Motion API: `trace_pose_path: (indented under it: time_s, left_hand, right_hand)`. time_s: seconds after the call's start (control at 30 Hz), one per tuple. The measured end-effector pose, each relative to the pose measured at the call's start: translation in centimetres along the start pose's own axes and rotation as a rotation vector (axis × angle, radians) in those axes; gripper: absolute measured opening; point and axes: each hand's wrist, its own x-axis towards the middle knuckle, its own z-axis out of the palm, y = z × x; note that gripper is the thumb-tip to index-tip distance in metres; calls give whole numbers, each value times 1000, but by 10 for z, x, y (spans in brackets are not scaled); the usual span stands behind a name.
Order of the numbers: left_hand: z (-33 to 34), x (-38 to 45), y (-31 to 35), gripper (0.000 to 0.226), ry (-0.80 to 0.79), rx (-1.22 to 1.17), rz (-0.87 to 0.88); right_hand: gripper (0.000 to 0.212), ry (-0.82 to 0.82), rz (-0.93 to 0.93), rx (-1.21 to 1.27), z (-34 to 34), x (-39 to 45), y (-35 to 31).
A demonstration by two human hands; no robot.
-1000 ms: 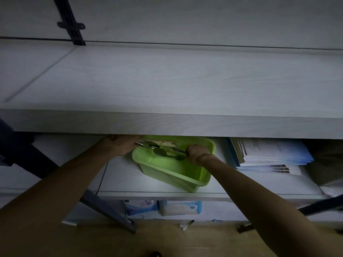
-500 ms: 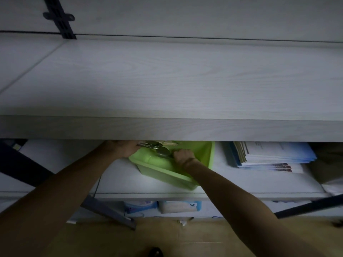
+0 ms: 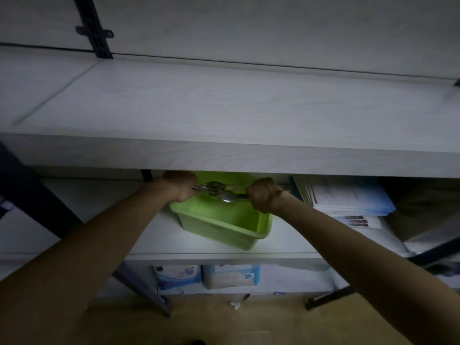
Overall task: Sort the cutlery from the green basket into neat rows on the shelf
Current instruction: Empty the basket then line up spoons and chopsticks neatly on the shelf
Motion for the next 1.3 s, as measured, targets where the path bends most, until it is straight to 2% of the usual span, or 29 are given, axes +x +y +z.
trace_pose_path:
  time_s: [0.23,0.33,0.4,0.43,0.6,0.8,0.93,1.07,1.2,1.3]
  left_hand:
    - [-13,-41,52,40,-35,-89,-84]
    - [-18,-67,91,43,-68,-171,-100]
    - [-21,-84,124,42,-100,-302,-74]
    - [-23,-93,143,41,-107,-359,-50]
    - [-20,-127,261,44,14,-565,97]
    - [-46,-149,414,40,69,-696,359]
    - [-87,-162,532,41,127,-871,512]
    - [-131,-161,639,34,163,-1077,563]
    - [-163,-140,720,21,22,-1253,575]
    - [-185,-121,771,11,-74,-1330,588]
  right_hand:
    - [31,88,155,99,0,-95,49]
    - [26,43,205,318,8,-152,76]
    - [19,60,211,481,21,-197,94]
    - [23,92,226,543,28,-221,103]
    - [35,335,414,797,68,-350,159]
    - [30,729,672,1135,99,-496,219]
    - [24,952,831,1326,83,-567,263]
    - [23,1023,901,1347,56,-609,310]
    - [28,1014,928,1370,46,-626,357]
    - [36,1000,962,1478,52,-630,405]
